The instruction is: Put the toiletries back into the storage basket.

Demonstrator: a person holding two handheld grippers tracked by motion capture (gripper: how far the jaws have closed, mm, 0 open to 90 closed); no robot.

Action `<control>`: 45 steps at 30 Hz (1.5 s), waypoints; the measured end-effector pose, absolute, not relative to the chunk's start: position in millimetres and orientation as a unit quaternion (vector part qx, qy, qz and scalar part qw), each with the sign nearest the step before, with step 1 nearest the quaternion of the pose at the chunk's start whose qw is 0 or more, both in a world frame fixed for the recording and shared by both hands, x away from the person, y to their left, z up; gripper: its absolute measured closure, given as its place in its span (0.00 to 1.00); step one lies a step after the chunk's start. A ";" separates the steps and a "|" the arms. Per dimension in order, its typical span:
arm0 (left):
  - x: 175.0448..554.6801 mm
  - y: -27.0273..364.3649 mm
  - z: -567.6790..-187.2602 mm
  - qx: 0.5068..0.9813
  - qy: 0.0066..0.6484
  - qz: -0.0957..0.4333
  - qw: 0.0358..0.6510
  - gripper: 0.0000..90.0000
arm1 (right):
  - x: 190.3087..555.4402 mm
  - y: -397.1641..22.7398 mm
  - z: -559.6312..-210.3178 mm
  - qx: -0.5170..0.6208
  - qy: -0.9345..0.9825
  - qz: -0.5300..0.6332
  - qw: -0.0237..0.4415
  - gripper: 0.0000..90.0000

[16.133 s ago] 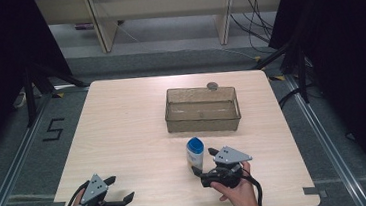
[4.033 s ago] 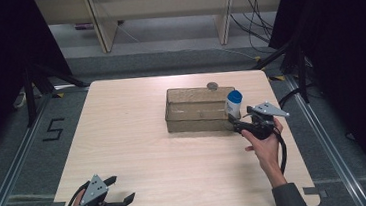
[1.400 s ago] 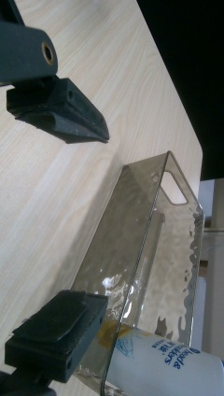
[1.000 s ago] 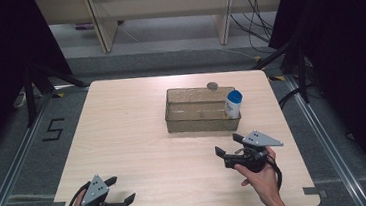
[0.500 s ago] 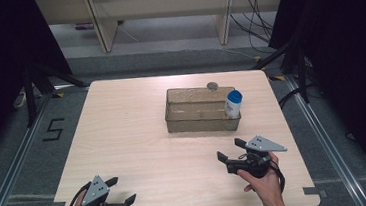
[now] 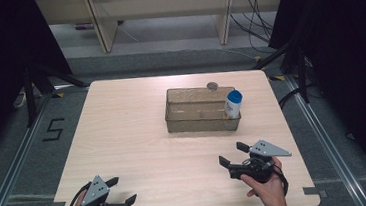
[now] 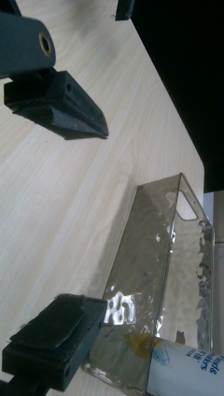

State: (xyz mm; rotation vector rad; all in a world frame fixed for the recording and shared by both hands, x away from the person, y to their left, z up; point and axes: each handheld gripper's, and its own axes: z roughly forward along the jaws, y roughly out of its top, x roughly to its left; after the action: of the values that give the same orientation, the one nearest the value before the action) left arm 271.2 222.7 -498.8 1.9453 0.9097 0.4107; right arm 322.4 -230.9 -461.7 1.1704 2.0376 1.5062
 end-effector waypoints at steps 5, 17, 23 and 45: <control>271.6 222.6 -499.2 0.789 0.367 0.165 0.464 0.17 | 315.7 -234.7 -460.5 0.419 0.723 0.522 0.170 0.17; 271.4 223.2 -498.8 0.798 0.358 0.165 0.456 0.17 | 307.0 -240.7 -463.7 0.411 0.727 0.520 0.177 0.17; 271.3 222.6 -499.5 0.798 0.356 0.165 0.458 0.17 | 300.2 -244.8 -464.7 0.421 0.729 0.514 0.166 0.17; 272.1 221.0 -501.4 0.802 0.354 0.159 0.455 0.17 | 271.8 -265.1 -475.5 0.437 0.734 0.495 0.161 0.17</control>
State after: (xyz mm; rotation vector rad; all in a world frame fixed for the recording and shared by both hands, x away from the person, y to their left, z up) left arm 272.1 221.0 -501.4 1.9785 0.8730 0.3916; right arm 271.8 -265.1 -475.5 1.2489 2.0950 1.4130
